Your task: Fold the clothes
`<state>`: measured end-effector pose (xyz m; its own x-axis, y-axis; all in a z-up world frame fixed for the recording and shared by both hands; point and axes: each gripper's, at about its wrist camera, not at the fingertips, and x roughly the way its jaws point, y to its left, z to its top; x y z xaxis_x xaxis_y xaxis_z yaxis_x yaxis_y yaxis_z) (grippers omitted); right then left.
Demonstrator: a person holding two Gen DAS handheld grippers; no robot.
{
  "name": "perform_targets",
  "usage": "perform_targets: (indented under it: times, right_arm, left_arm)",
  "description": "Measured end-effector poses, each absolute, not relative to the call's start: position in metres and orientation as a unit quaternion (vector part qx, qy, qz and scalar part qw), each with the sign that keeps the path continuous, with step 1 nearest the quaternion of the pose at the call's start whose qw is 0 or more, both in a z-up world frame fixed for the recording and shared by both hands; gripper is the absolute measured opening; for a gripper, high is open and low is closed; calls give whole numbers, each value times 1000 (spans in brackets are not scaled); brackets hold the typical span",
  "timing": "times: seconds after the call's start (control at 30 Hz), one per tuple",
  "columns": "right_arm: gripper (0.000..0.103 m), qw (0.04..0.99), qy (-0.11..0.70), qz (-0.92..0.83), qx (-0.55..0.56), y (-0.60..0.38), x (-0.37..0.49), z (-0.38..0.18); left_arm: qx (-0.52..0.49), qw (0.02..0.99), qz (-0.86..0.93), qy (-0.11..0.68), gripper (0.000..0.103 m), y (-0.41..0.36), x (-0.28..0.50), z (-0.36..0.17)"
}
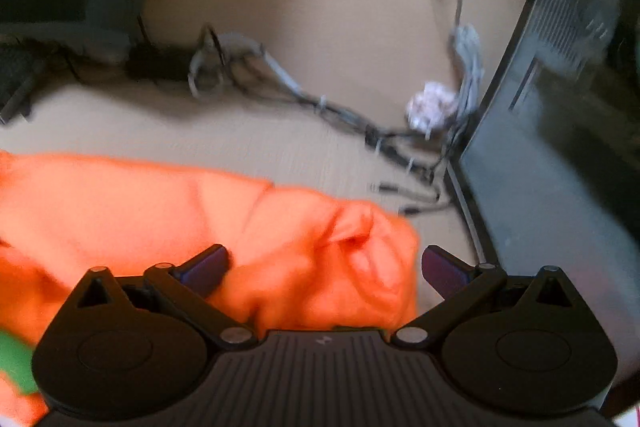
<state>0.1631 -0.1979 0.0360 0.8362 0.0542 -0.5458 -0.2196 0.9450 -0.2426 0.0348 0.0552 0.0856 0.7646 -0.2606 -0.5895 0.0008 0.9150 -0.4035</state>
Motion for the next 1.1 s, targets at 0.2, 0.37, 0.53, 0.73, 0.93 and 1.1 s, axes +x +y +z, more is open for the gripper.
perform_targets:
  times: [0.2, 0.37, 0.53, 0.73, 0.93, 1.1]
  right_arm:
    - [98, 933, 300, 182, -81, -194, 103, 37]
    - [95, 927, 308, 166, -134, -189, 93, 19]
    - [85, 926, 266, 156, -220, -198, 78, 31]
    - [44, 915, 273, 144, -261, -206, 86, 21]
    - [44, 927, 252, 106, -258, -221, 100, 29]
    - [44, 938, 277, 144, -150, -246, 85, 43]
  left_arm:
    - [-176, 918, 70, 349, 103, 101, 0, 80]
    - [-159, 912, 111, 362, 103, 105, -11, 76]
    - [-151, 928, 34, 338, 103, 78, -14, 97]
    - [-52, 927, -49, 368, 103, 7, 15, 85]
    - [-21, 908, -16, 419, 103, 3, 26, 57]
    - [-48, 909, -6, 415, 103, 18, 11, 63]
